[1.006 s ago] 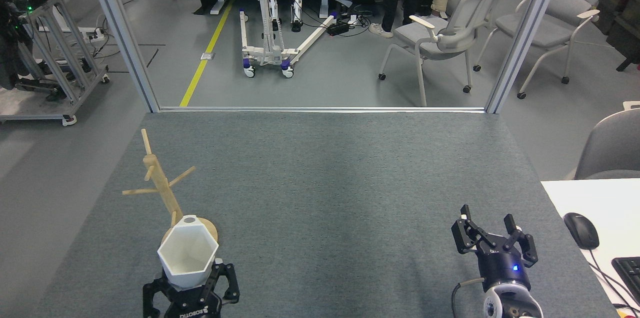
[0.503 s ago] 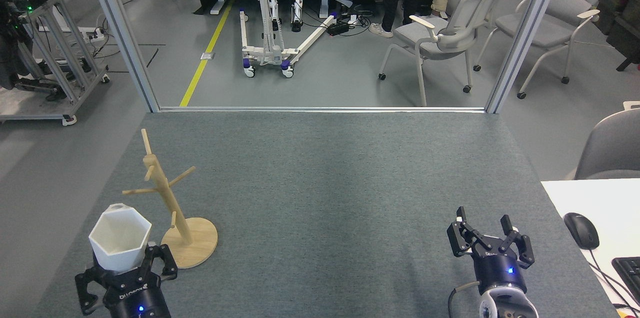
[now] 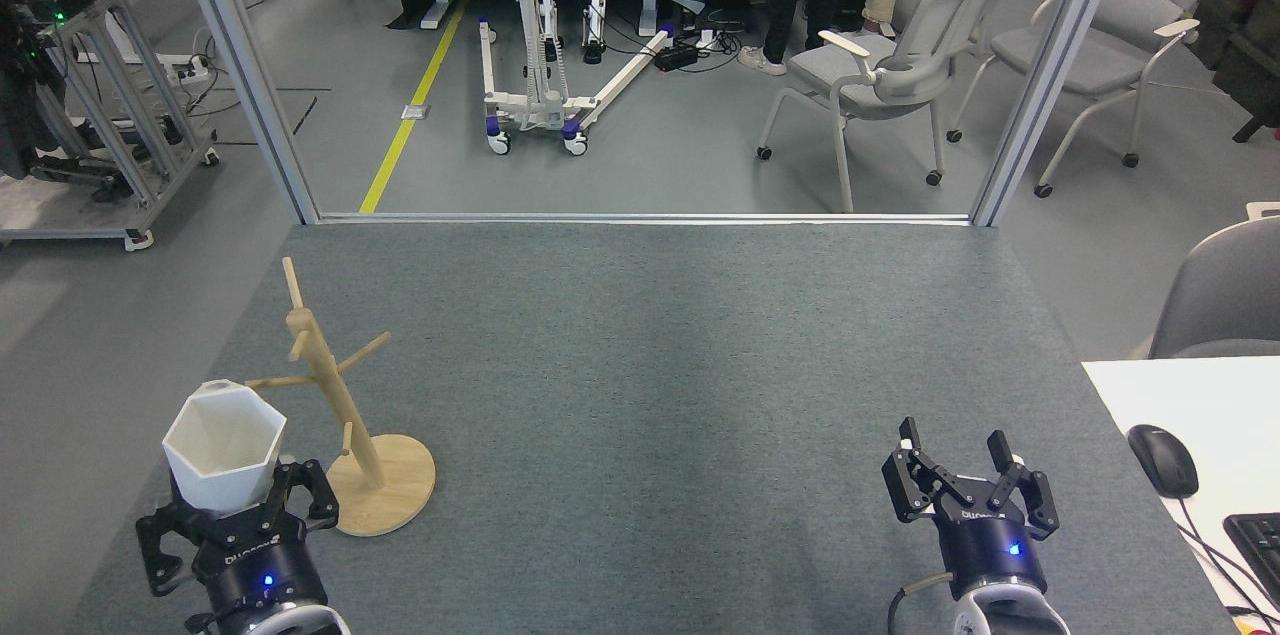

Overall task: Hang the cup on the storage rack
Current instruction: 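Tilt and push the cup onto a peg of the wooden stand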

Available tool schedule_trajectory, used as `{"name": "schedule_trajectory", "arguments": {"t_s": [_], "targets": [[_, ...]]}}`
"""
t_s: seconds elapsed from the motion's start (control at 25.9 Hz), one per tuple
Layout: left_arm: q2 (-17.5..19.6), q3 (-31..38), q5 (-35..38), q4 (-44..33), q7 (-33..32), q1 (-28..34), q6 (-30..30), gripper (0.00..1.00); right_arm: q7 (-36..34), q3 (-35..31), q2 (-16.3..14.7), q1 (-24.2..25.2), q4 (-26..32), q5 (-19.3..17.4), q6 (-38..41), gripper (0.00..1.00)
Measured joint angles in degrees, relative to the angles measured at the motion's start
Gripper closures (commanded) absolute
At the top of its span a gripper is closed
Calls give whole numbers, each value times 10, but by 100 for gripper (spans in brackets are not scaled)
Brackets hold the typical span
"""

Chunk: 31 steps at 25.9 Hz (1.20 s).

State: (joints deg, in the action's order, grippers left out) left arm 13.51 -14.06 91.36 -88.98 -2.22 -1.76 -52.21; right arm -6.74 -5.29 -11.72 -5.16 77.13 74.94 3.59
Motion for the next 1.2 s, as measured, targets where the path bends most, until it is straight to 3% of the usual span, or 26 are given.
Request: {"name": "schedule_trajectory", "arguments": {"t_s": [1.2], "targets": [[0, -8, -2, 28, 10, -27, 28, 100, 3, 24, -5, 11, -11, -4, 1, 1]]}}
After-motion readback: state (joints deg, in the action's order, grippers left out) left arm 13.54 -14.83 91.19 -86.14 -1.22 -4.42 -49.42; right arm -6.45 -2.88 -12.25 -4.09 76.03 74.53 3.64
